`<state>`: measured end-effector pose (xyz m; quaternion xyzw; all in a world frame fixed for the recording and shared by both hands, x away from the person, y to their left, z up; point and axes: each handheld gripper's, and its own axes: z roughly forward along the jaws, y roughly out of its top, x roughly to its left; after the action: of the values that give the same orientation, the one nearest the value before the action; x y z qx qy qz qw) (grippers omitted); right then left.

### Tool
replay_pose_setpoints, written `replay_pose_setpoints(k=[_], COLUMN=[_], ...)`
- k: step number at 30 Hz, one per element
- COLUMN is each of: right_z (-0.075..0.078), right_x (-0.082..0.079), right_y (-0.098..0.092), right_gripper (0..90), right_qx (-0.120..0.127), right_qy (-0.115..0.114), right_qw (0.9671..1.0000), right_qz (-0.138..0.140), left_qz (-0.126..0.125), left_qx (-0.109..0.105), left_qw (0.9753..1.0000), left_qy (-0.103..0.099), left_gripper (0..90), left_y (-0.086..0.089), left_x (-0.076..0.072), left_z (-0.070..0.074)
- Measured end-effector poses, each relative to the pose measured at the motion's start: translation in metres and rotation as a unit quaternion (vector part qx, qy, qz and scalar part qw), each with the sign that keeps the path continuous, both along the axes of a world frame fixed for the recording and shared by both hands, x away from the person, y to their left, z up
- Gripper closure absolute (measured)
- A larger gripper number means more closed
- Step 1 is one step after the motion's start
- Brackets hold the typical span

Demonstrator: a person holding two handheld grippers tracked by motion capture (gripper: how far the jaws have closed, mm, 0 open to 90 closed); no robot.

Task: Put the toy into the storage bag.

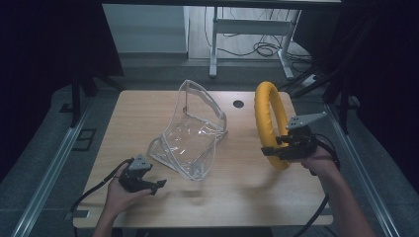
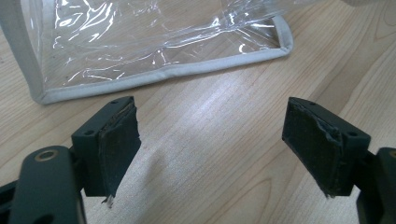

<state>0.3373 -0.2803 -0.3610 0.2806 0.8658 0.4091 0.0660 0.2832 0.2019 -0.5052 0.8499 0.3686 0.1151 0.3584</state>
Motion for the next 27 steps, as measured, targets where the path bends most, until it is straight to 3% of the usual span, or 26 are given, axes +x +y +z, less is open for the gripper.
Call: replay_pose_setpoints(k=[17,22,23,24,27], right_z=[0.006,0.008,0.007,0.007,0.007], right_x=[0.009,0.012,0.014,0.014,0.017], right_y=[0.008,0.010,0.011,0.011,0.014], right_gripper=[51.6,51.6,51.6,51.6,51.5], right_qx=[0.082,0.118,0.135,0.135,0.165], right_qy=[-0.020,-0.026,-0.028,-0.028,-0.031], right_qw=[0.9964,0.9927,0.9903,0.9903,0.9857], right_qz=[-0.005,-0.009,-0.011,-0.011,-0.017], left_qz=[0.000,0.001,0.001,0.001,0.001], left_qx=[0.003,0.002,0.002,0.002,0.002], left_qw=[1.0000,1.0000,1.0000,1.0000,1.0000], left_qy=[0.000,-0.001,-0.001,-0.001,-0.001], left_gripper=[18.7,18.7,18.7,18.7,18.7], left_y=[0.000,0.001,0.001,0.001,0.000], left_x=[0.001,0.001,0.001,0.001,0.001], left_z=[-0.001,-0.001,-0.001,-0.001,-0.001])
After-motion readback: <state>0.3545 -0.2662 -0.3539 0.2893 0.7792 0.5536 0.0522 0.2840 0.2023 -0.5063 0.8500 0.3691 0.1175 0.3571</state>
